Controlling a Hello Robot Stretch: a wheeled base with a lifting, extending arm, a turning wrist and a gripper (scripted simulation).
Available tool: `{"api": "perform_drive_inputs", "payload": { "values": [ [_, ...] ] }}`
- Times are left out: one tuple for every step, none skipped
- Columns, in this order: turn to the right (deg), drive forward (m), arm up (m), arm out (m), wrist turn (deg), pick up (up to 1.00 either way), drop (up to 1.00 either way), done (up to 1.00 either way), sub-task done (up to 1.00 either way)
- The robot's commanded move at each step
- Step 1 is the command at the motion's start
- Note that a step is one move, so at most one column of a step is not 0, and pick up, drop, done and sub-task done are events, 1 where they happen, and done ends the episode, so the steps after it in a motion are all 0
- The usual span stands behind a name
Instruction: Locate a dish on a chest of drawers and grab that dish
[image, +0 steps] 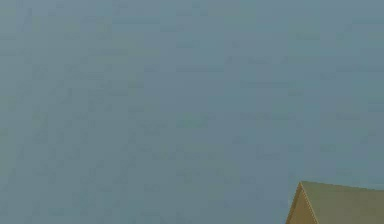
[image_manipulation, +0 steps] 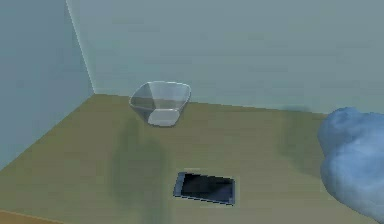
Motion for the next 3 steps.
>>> {"api": "perform_drive_inputs", "payload": {
  "values": [
    [0.0,0.0,0.5,0.0,0.0,0.0,0.0,0.0,0.0],
    [0.0,0.0,0.38,0.0,0.0,0.0,0.0,0.0,0.0],
    [0.0,0.0,0.0,0.26,0.0,0.0,0.0,0.0,0.0]
  ]
}}
